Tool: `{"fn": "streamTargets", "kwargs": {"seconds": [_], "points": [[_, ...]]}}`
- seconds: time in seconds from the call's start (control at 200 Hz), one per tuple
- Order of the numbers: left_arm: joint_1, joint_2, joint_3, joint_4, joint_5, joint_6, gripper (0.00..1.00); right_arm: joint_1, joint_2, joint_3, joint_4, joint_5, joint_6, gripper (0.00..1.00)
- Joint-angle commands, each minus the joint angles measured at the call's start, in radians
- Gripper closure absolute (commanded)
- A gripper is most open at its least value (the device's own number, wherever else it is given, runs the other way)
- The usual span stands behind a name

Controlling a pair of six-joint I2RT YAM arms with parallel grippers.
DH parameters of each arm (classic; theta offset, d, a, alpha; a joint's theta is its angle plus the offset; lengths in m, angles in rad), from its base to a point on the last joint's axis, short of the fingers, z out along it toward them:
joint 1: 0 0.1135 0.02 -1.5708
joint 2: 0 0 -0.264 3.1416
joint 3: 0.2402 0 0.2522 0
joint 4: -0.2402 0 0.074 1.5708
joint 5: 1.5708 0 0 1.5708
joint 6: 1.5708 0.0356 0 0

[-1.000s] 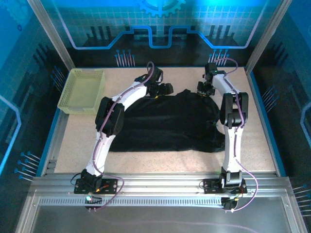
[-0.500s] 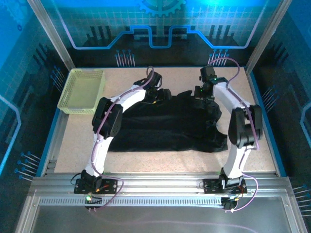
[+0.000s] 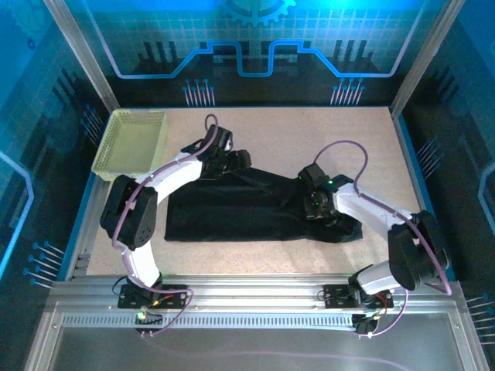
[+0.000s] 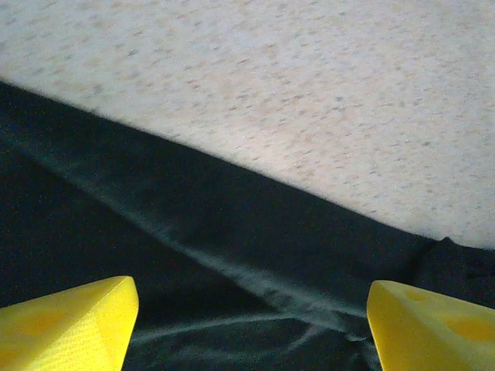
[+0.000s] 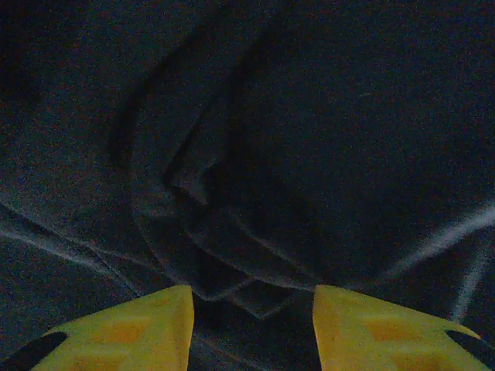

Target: Fold the inside-out t-shirt

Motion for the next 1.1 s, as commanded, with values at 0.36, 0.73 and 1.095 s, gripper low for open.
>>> {"fn": "streamTargets", "kwargs": {"seconds": [0.36, 0.73, 1.095], "points": [[0.314, -0.059, -0.021, -0.172, -0.2, -0.003, 0.19, -0.221, 0.289, 0.391, 0.042, -0.05, -0.015, 0.52], [0.391, 0.195, 0.227, -0.228, -0.217, 0.033, 0.2, -0.248, 0.411, 0.382, 0.13, -0.153, -0.021, 0.53], [0.385, 0.402, 0.419, -0.273, -0.194, -0.053, 0.28, -0.248, 0.364, 0.335, 0.158, -0.162, -0.022, 0.53]]}}
